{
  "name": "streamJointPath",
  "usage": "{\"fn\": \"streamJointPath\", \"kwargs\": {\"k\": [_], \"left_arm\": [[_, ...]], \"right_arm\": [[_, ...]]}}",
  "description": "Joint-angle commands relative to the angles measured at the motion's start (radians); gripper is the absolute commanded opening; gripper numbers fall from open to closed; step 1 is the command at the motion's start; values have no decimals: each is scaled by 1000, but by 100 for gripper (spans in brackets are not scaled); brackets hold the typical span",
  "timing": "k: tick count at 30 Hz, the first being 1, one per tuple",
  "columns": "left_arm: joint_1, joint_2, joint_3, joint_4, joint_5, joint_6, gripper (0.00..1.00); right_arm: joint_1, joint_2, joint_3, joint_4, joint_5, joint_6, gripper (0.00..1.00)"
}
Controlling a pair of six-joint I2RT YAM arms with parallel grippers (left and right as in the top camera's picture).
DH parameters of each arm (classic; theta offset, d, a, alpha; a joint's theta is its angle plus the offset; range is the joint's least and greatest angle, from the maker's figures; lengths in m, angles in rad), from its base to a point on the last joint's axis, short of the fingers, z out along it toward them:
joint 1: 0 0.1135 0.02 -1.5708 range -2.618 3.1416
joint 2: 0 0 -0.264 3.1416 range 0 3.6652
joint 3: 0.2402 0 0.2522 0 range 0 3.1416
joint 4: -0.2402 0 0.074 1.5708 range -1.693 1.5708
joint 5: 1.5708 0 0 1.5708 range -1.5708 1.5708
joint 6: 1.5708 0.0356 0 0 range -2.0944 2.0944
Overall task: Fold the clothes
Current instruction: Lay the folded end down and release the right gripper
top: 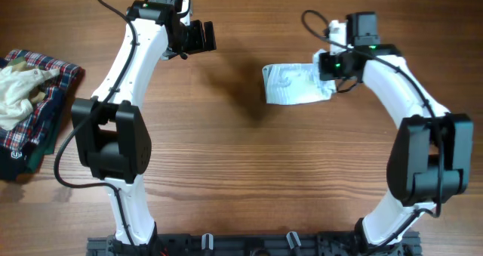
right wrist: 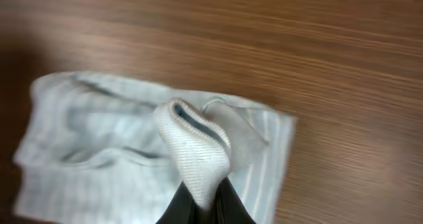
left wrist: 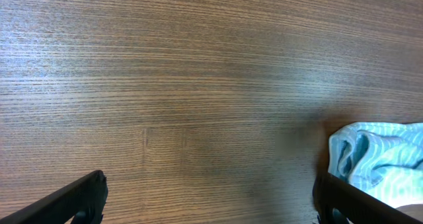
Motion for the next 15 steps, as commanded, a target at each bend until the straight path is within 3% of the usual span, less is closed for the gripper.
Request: {"fn": "streamJointPath", "kwargs": {"k": [1, 13, 15], "left_arm": [[2, -8, -3, 3, -3, -2, 100], [2, -8, -3, 3, -3, -2, 100], [2, -8, -3, 2, -3, -2, 100]], "right_arm": [[61, -34, 22, -8, -29, 6, 4], [211, -33, 19, -7, -28, 36, 4], [213, -33, 19, -6, -28, 36, 9]]}}
